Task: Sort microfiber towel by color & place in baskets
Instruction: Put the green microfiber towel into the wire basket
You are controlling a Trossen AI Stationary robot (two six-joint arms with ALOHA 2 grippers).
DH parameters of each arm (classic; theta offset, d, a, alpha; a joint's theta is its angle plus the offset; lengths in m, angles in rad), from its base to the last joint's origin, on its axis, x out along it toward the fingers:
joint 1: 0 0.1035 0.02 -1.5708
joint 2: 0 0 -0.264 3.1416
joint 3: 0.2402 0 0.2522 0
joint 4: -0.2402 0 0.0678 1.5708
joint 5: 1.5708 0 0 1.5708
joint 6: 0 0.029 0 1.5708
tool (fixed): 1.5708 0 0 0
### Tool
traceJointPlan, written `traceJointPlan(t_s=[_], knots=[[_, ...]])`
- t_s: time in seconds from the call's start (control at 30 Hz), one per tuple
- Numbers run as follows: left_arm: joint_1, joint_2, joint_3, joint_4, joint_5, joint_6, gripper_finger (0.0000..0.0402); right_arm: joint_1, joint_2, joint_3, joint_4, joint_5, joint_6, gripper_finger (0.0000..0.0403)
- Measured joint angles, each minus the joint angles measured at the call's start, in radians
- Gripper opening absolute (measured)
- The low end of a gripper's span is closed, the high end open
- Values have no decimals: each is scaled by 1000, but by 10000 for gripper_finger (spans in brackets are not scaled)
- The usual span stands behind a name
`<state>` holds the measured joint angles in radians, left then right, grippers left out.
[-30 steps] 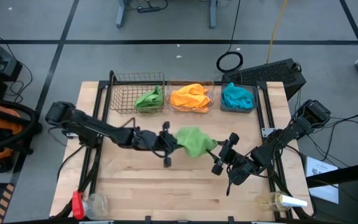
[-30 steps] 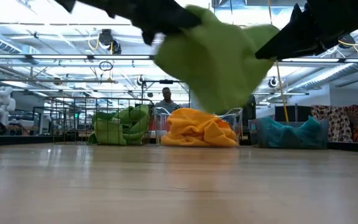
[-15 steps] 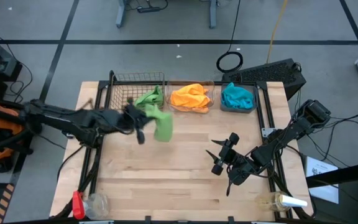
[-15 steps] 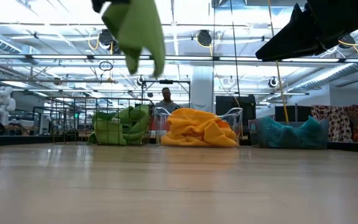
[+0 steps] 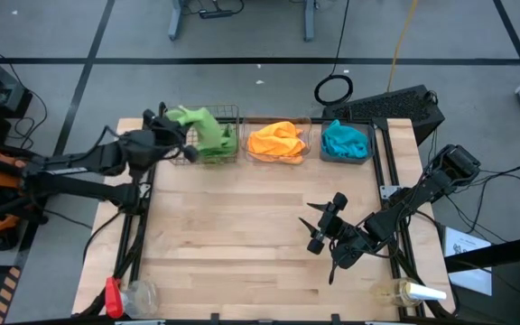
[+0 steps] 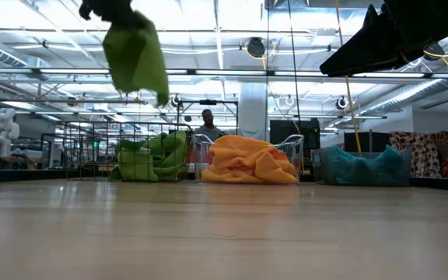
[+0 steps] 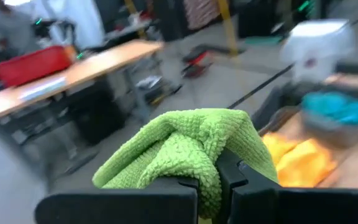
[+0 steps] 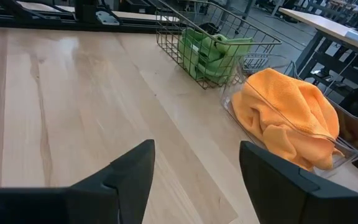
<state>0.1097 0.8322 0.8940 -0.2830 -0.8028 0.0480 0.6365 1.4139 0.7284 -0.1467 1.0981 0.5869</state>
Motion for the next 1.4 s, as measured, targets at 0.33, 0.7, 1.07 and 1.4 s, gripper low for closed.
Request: traceJointPlan(t_s=[0.33,0.7,1.07,1.4], knots=[[237,128,0,-154,89,-5,7,-5,0,0,-5,0,-4,226],[428,377,0,-293,284,-22,7,-21,0,0,-8,-3,-4,226],[488,510,0,-424,363,-146,23,-21,0,0,-17,-4,-4,226],[497,568,0,-414,412,-203,30,-21,0,0,-29,-4,10,226]])
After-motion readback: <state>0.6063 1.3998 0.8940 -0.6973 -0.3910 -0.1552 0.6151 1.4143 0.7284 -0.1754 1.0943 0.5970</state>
